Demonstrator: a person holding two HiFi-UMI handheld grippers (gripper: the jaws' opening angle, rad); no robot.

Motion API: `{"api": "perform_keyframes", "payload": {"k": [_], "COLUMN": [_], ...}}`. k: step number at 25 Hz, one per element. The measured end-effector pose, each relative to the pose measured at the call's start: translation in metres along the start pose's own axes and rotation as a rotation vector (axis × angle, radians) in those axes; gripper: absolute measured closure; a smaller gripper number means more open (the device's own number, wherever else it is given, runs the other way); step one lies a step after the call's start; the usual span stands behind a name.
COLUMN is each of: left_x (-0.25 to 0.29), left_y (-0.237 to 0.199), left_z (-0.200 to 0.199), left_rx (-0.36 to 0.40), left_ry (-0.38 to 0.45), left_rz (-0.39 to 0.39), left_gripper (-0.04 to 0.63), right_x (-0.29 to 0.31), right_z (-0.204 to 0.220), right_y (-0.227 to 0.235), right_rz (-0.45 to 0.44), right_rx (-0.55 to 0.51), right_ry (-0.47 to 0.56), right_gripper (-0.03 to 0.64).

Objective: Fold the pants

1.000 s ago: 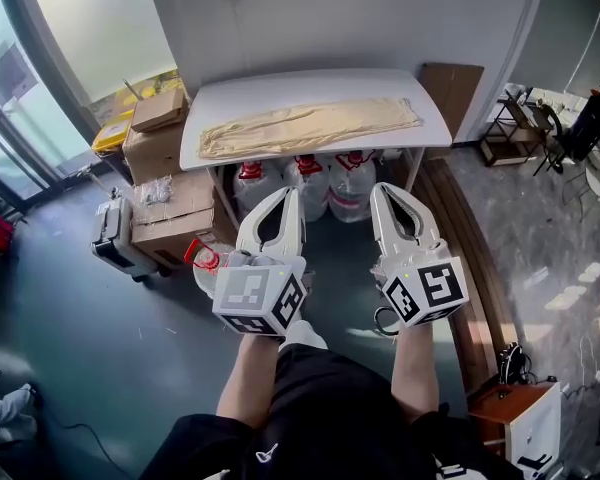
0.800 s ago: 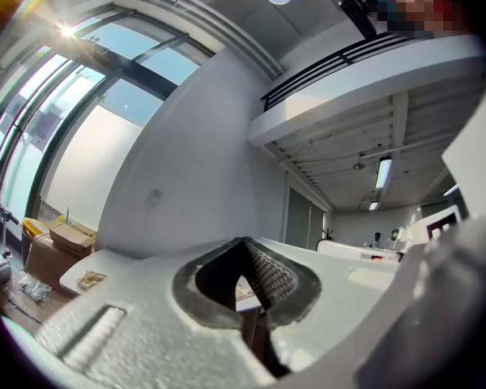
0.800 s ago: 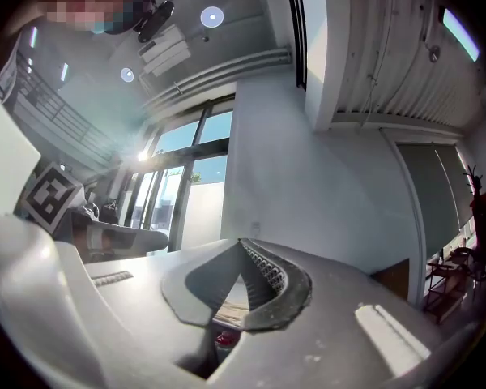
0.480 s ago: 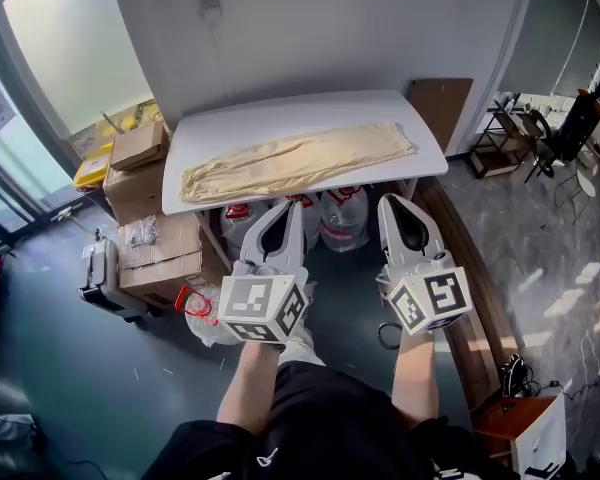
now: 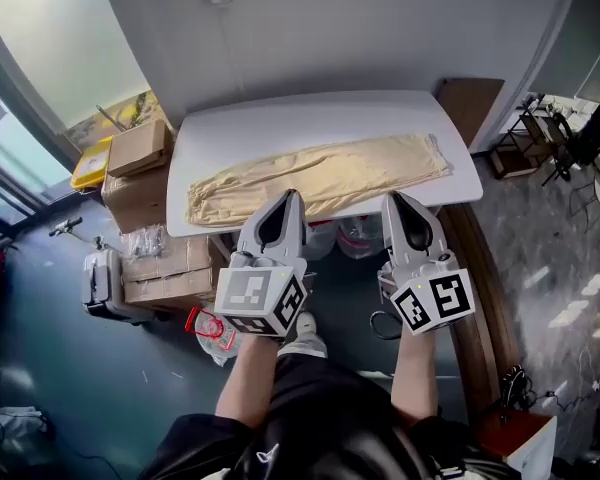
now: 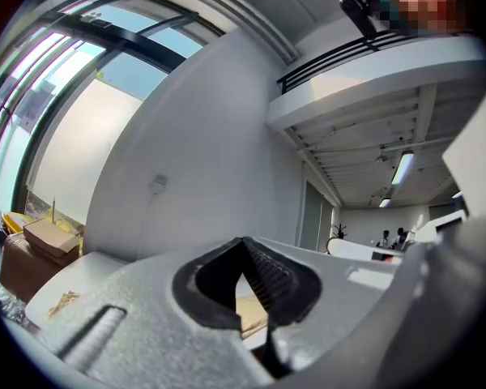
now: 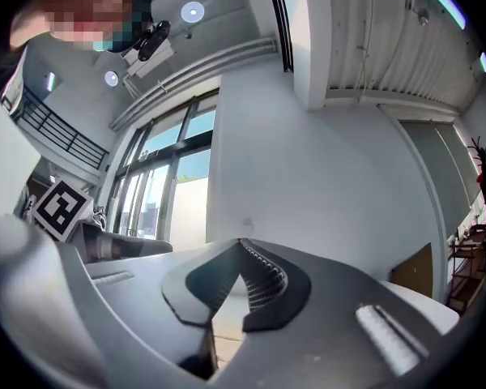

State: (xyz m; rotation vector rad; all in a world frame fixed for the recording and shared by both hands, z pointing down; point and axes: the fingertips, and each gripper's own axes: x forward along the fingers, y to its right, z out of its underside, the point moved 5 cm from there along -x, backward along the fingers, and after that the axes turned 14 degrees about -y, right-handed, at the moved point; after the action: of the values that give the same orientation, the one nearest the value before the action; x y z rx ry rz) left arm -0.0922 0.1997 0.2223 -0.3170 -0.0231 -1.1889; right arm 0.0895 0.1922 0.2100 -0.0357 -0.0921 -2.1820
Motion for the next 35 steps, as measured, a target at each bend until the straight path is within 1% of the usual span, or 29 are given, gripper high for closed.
{"api": "perform_keyframes", "payload": {"k": [4,9,12,15,19,26,31,35], "left_x": [0.038,0.070,0.086,0.102,0.123,0.159,0.181,0.200], "left_y": [-0.046,-0.087,-0.110,-0.123,-0.125,-0.111,-0.109,-0.105], "left_z": [-0.012,-0.024,-0.024,-0.022,-0.018,-0.010,-0.002,-0.018], "left_rx": [-0.020,-0.052,-0.084,-0.106,-0.114,-0.126,-0.121,-0.098], "left_ry": [-0.008,0.000,-0.006,-0.015,-0.033,-0.077,-0.102,-0.087], "left_rz": [-0.019,-0.024,-0.031,-0.023,0.003,0.037,0.000,-0.023], "left_gripper": [0.592,0.592,0.592,0.592,0.592,0.592,0.592,0.592], "right_x": [0.064,0.122,0.144,0.157,0.166,0.171,0.189,0.208], "right_z": [0.000,-0.007,-0.005,-0.001,0.005,0.019,0.032,0.022], "right_y": [0.006,0.011,0.019,0.031,0.044,0.077,0.098,0.117], "right_rz": [-0.025,-0.033,-0.006,0.036,0.066,0.088,0.044,0.004], "right_rx": [-0.008,-0.037,-0.043,-0.041,-0.038,-0.016,0.005,0.016], "right_ry": [-0.020,-0.038,-0.056,-0.073,-0.095,-0.148,-0.161,-0.146], "right_gripper": [0.611,0.612,0.611,0.612,0.611,0.612,0.611,0.611]}}
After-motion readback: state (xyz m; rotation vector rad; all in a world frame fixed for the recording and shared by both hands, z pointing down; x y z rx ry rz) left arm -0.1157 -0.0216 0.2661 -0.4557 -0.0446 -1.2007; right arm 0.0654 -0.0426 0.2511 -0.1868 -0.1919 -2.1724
